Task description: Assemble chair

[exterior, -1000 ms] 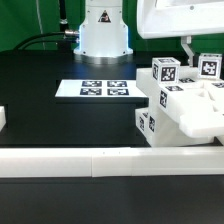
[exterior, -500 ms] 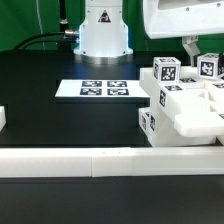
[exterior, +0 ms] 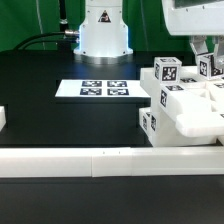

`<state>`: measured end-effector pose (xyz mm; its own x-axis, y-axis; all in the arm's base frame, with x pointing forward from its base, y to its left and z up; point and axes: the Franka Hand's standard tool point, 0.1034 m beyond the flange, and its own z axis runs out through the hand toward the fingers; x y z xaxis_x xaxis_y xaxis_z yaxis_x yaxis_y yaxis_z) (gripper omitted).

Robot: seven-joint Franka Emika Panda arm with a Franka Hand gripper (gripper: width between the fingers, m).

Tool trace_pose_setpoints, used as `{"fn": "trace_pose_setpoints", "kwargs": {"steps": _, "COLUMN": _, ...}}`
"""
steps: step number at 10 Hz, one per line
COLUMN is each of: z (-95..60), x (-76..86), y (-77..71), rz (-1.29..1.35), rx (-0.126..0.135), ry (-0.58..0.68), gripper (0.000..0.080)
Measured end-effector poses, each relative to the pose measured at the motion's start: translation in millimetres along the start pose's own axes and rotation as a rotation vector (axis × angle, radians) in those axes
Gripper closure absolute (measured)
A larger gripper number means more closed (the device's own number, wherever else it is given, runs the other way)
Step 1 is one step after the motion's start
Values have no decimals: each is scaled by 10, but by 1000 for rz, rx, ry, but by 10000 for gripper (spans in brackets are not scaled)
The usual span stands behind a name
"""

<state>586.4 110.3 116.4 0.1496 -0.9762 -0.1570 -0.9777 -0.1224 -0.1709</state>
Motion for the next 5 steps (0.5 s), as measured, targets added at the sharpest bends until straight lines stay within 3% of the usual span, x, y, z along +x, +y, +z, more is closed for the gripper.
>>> {"fn": "trace_pose_setpoints", "kwargs": {"steps": 3, "z": 7, "x": -6, "y": 5, "rz": -41, "rx": -2, "ry": 0, "gripper": 514}}
{"fn": "trace_pose_setpoints", "kwargs": {"steps": 5, "z": 12, "x": -7, "y": 9, "rz": -155, "rx": -4, "ry": 0, "gripper": 200}}
